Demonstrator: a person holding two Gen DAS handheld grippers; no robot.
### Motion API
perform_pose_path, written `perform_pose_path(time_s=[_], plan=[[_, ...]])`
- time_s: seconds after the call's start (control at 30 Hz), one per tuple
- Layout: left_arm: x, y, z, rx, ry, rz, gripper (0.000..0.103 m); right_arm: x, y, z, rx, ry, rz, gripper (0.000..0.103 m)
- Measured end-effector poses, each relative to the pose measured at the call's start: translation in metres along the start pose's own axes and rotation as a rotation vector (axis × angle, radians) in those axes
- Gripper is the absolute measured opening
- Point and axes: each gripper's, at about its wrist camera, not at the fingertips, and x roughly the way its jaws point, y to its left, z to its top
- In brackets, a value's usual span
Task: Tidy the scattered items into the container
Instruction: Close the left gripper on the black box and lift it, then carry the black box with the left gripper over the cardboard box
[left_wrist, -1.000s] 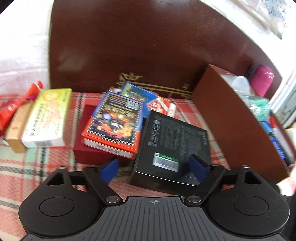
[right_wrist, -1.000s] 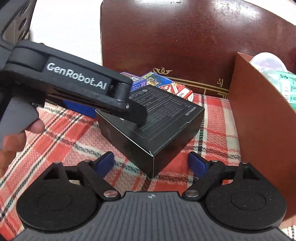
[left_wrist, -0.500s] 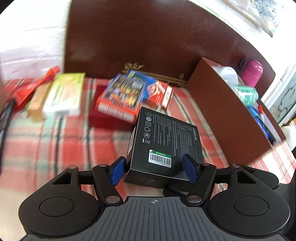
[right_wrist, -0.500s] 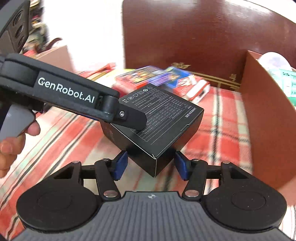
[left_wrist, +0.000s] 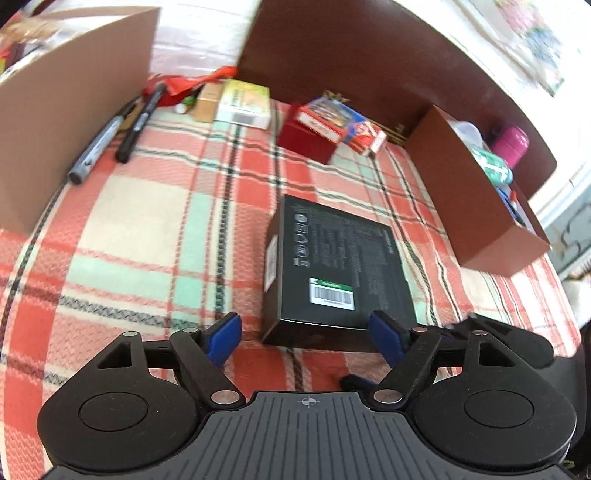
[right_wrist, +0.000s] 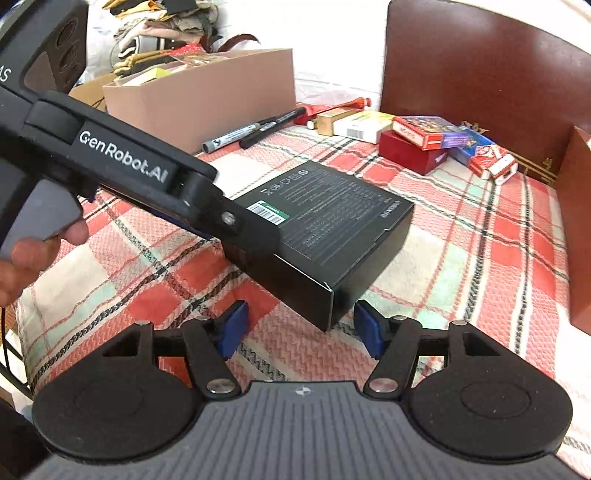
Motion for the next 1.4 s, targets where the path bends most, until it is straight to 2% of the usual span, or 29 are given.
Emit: perform_pose_path(time_s=[0.17,0.3,0.37,0.5,0.67,0.87,1.0,1.2,1.4], plan=[[0.013,-0.001,0.015,0.003,0.023,-0.011,0.088,0.004,-0.011,0.001,0.042,0.022,-0.051,0.072],[0.023,-0.006,0.020,0.037,0.040,-0.039,0.082,0.005,-0.018,0.001,0.056,0.022,-0.044,0.071],[0.025,-0.009,0.020,0.057,0.039,-0.037,0.082,0.006,-0.021,0.002,0.059,0.021,-0.037,0.070],[0.030,-0.006,0.020,0.048,0.053,-0.048,0.091,0.010,-0.022,0.004,0.040,0.009,0.002,0.065],[0.037,0.002,0.022,0.002,0.062,-0.090,0.087,0.017,-0.022,0.007,0.038,0.006,0.008,0.065],[0.034,0.000,0.019,0.013,0.046,-0.085,0.086,0.019,-0.016,0.011,0.014,0.020,-0.013,0.064],[0.020,0.000,0.013,0.048,0.033,-0.074,0.083,0.012,-0.006,0.015,-0.010,0.025,-0.010,0.060],[-0.019,0.008,0.006,0.054,-0.037,-0.039,0.082,0.000,0.014,0.024,-0.056,0.019,0.016,0.056],[-0.068,0.018,0.009,0.067,-0.158,0.015,0.082,-0.010,0.038,0.057,-0.115,-0.034,0.057,0.055]])
